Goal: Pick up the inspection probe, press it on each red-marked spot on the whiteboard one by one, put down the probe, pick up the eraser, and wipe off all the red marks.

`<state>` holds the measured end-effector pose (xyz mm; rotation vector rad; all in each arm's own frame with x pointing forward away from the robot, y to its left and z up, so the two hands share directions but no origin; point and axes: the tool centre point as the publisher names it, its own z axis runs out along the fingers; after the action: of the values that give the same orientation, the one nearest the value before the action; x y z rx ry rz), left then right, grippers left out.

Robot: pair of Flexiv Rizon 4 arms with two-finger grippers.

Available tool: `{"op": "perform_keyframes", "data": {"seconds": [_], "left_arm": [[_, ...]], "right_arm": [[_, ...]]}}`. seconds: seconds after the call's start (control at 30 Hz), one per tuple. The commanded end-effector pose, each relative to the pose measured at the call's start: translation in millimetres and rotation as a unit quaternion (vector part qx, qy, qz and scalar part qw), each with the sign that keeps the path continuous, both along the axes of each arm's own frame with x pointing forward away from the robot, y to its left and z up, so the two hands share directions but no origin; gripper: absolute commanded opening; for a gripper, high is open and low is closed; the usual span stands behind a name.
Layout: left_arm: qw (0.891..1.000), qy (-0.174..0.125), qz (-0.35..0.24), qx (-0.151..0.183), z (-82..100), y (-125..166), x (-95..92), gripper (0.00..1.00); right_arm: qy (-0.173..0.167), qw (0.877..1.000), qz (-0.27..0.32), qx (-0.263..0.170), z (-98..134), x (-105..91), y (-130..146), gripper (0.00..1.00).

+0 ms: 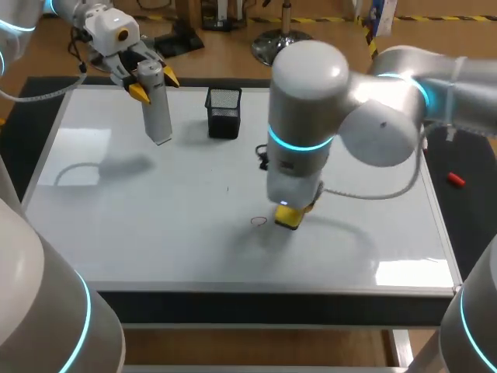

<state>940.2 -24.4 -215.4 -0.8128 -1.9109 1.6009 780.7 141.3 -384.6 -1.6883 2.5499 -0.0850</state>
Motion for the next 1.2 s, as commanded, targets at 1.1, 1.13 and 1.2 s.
{"op": "perform_keyframes", "data": {"seconds": [1.1, 1.13, 1.2], "left_arm": [[1.000, 0.004, -0.008, -0.002, -1.0, 2.5, 8.3, 0.00], [1.000, 0.004, -0.008, -0.002, -1.0, 2.5, 8.3, 0.00], [1.000, 0.004, -0.008, -0.002, -1.0, 2.5, 8.3, 0.00]], "right_arm": [[0.028, 0.992, 0.123, -0.003, -40.0, -1.1, 81.2, 0.00], [0.030, 0.992, 0.122, -0.004, -41.0, -0.8, 79.6, 0.00], [0.034, 0.992, 0.118, -0.005, -43.1, -0.5, 75.6, 0.00]]}}
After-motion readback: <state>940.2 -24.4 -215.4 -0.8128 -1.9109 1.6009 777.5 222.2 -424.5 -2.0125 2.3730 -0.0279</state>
